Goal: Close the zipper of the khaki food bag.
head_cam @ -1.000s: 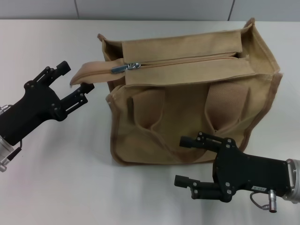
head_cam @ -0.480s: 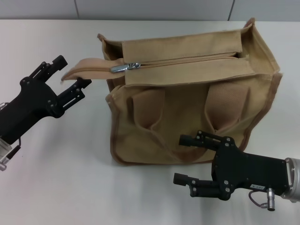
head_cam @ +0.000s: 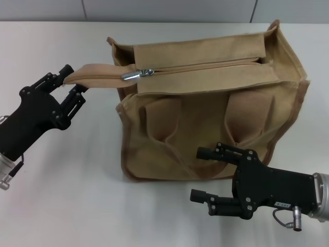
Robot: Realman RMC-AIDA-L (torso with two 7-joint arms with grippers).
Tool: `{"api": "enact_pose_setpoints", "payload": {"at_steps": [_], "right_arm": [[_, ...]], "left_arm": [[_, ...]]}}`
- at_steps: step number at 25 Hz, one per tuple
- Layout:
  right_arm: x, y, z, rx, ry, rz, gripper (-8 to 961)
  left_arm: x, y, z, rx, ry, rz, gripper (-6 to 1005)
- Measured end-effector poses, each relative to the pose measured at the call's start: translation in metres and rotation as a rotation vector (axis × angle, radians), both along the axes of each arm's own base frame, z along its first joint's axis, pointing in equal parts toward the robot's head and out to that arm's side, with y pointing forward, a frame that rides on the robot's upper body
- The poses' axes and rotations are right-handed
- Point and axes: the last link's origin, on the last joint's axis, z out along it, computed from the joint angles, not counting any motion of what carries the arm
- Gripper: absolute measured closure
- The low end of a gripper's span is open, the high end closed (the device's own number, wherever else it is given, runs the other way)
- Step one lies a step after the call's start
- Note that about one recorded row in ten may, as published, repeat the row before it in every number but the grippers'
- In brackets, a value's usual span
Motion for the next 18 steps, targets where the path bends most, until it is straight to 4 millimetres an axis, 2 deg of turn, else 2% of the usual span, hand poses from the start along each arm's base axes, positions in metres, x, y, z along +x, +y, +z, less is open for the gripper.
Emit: {"api": "enact_pose_setpoints", "payload": {"at_steps": [6, 11, 16, 18], "right_arm": [[-0.0006, 0.0002, -0.0004, 0.000, 0.002, 0.000, 146], [-0.0015, 0.0007, -0.0005, 0.006, 0.012, -0.008, 146], [-0.0038, -0.0009, 0.0005, 0.003, 0.035, -0.006, 147], [-0.0090, -0.0037, 0.0056, 0.008, 0.097, -0.001, 147]], "left_arm": [[0.0011, -0.0028, -0.0005, 0.011, 0.002, -0.013, 597], [0.0039, -0.0066, -0.0033, 0.032, 0.013, -0.038, 866], [0.0058, -0.0085, -0.0061, 0.033, 0.006, -0.044, 943], [0.0072, -0.0082, -0.0073, 0.030, -0.001, -0.045, 958]]}}
